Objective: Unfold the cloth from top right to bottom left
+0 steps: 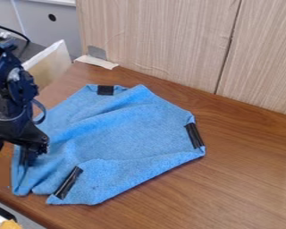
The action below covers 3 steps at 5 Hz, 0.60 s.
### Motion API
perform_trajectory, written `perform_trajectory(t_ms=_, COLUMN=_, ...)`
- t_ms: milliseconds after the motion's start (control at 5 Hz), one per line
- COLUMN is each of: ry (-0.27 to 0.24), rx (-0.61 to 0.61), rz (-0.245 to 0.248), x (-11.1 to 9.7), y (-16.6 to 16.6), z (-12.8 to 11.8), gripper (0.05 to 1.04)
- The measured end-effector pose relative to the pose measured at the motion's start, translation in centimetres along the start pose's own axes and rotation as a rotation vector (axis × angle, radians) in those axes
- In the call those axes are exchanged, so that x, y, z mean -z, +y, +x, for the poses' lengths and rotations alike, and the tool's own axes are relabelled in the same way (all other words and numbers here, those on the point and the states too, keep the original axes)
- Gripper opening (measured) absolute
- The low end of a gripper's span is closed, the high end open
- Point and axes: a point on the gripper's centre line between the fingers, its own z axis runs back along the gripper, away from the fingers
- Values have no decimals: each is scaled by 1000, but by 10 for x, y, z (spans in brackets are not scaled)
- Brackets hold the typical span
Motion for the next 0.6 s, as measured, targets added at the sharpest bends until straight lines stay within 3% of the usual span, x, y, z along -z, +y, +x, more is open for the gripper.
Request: perform_trajectory(t_ms=600, ry=-112, rx=103, rz=33, x=-55, y=5, z=25, gripper=1001)
